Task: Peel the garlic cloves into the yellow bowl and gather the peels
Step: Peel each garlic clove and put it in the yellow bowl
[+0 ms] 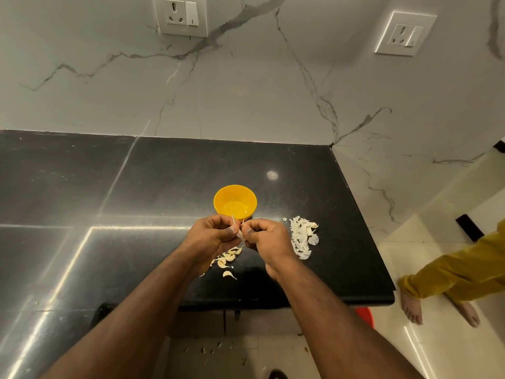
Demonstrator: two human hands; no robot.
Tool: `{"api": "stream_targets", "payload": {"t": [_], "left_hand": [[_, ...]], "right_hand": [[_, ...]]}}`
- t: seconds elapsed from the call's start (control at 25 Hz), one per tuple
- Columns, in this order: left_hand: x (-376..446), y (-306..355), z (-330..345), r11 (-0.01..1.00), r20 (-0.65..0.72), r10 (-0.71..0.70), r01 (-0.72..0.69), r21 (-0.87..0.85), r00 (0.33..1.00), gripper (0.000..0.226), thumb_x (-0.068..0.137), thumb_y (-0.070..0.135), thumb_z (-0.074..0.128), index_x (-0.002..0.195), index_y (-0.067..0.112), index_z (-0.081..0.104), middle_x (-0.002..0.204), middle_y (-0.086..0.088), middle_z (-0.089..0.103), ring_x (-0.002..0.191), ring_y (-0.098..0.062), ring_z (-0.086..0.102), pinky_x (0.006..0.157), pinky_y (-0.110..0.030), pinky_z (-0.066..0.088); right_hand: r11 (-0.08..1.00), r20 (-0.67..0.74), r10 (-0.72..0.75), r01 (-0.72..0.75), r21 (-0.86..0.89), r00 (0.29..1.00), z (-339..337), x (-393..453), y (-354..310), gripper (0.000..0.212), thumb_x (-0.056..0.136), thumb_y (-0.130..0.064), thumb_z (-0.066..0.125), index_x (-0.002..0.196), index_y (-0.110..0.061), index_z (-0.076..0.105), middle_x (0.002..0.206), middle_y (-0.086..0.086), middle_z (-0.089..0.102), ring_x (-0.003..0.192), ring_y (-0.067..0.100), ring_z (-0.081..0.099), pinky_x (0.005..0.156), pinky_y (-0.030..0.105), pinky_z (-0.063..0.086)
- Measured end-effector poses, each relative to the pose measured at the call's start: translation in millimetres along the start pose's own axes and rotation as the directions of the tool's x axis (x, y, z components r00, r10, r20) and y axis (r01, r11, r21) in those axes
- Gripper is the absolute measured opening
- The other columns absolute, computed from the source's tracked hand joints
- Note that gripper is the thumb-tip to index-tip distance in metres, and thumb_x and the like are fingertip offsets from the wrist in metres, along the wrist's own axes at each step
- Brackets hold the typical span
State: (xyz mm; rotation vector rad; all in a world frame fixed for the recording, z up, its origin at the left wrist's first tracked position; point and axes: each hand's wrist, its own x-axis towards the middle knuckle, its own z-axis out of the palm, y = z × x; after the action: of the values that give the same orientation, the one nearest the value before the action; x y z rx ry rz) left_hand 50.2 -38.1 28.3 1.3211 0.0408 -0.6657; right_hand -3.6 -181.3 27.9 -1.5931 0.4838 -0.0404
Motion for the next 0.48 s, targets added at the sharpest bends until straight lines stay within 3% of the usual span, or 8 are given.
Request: {"api": "stream_targets", "payload": {"t": [0.2, 0.36, 0.48], "left_hand": [[-3.4, -0.9, -1.3, 1.000, -0.070, -0.007, 0.006, -0.013, 0.998, 0.012, 0.097, 0.002, 0.059, 0.104, -0.004, 0.066, 0.101, -0.024, 0.072, 0.096, -0.033, 0.072, 0.084, -0.039, 0.061], [-6.5, 3.2, 1.0, 0.999, -0.149, -0.037, 0.032, -0.032, 0.988, 0.010, 0.099, 0.002, 0.055, 0.101, 0.003, 0.064, 0.094, -0.018, 0.068, 0.092, -0.030, 0.069, 0.082, -0.044, 0.061], [-11.5, 4.9, 2.1, 0.997, -0.105, -0.056, 0.050, -0.051, 0.993, 0.007, 0.098, 0.006, 0.059, 0.103, 0.005, 0.064, 0.091, -0.013, 0.068, 0.087, -0.025, 0.068, 0.081, -0.041, 0.062]], "right_hand": [[0.990, 0.046, 0.067, -0.072, 0.121, 0.997, -1.9, -3.1, -9.2, 0.011, 0.096, -0.008, 0.064, 0.094, -0.011, 0.074, 0.082, 0.003, 0.073, 0.071, 0.010, 0.068, 0.068, 0.027, 0.058], [0.979, 0.049, 0.109, -0.116, 0.170, 0.993, 0.1, -4.0, -10.4, 0.013, 0.098, -0.004, 0.059, 0.098, -0.010, 0.070, 0.086, 0.008, 0.069, 0.071, 0.012, 0.063, 0.066, 0.024, 0.058], [0.974, 0.048, 0.119, -0.126, 0.189, 0.992, 3.4, -4.1, -11.3, 0.014, 0.098, 0.000, 0.058, 0.097, -0.009, 0.068, 0.087, 0.012, 0.068, 0.070, 0.013, 0.062, 0.066, 0.022, 0.059]]}}
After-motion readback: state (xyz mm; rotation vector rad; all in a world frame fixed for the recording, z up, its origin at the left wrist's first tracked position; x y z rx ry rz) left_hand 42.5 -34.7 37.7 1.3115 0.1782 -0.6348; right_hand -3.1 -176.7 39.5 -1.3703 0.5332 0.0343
